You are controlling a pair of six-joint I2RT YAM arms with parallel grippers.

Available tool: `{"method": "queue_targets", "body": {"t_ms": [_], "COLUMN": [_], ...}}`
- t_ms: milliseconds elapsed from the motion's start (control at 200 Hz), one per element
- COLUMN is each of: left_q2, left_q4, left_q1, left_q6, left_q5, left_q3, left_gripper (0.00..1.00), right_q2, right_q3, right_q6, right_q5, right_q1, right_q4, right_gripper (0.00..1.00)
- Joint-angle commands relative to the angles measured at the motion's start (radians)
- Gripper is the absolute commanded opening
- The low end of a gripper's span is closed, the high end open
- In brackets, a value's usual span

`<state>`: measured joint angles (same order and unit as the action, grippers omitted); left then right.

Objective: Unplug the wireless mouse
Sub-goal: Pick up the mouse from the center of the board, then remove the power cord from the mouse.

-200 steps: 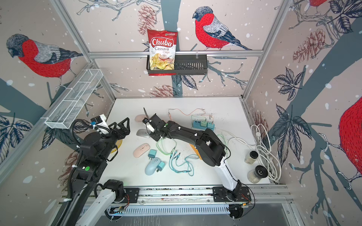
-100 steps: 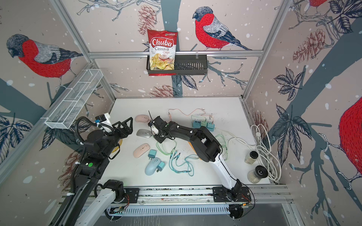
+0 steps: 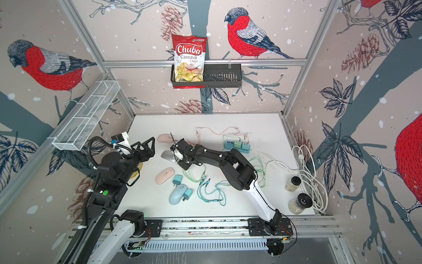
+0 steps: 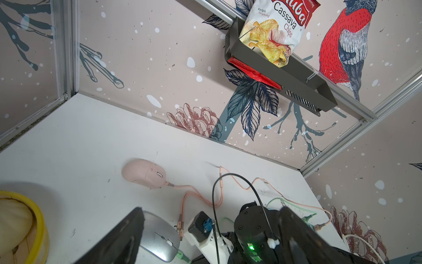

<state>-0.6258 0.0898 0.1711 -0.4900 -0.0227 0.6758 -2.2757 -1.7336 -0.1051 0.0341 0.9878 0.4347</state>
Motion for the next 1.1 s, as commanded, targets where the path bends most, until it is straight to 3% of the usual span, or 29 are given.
{"method": "queue_targets", "body": {"t_ms": [0,140,355,545,671,731,796,851,901,1091], "left_q2": [-0.005,-0.016,-0.071,-0.153,-0.170,-0.158,-0.157,-0.167,-0.183,-0.237], "left_q4": [-0.043,-0.059,-0.127,-0.341,-0.540,-0.593,-0.557,-0.506,-0.480,-0.492], "left_q1": [-0.002,-0.002,-0.002,-0.001,0.056,0.143,0.282,0.429,0.547,0.714], "left_q6": [0.017,0.019,-0.008,-0.022,0.001,0.099,0.282,0.470,0.603,0.783], "left_q5": [0.001,-0.046,-0.233,-0.499,-0.548,-0.519,-0.456,-0.350,-0.208,0.097], "left_q3": [0.004,0.007,-0.021,-0.090,-0.157,-0.174,-0.153,-0.132,-0.123,-0.112], "left_gripper": [0.92,0.91,0.89,0.88,0.83,0.85,0.90,0.97,0.97,0.97], "right_q2": [0.057,0.168,0.401,0.643,0.801,0.871,0.940,0.988,1.016,1.094], "right_q3": [0.002,0.005,0.103,0.238,0.308,0.342,0.368,0.377,0.375,0.358], "right_q6": [0.027,0.046,0.087,0.143,0.184,0.212,0.238,0.260,0.273,0.305], "right_q5": [0.016,0.036,0.069,0.138,0.202,0.236,0.268,0.297,0.302,0.301], "right_q1": [-0.003,-0.012,-0.046,-0.097,-0.140,-0.166,-0.187,-0.197,-0.199,-0.198], "right_q4": [0.022,0.028,0.047,0.050,0.051,0.036,0.023,0.022,0.033,0.072], "right_gripper": [0.00,0.00,0.00,0.00,0.00,0.00,0.00,0.00,0.00,0.00]}}
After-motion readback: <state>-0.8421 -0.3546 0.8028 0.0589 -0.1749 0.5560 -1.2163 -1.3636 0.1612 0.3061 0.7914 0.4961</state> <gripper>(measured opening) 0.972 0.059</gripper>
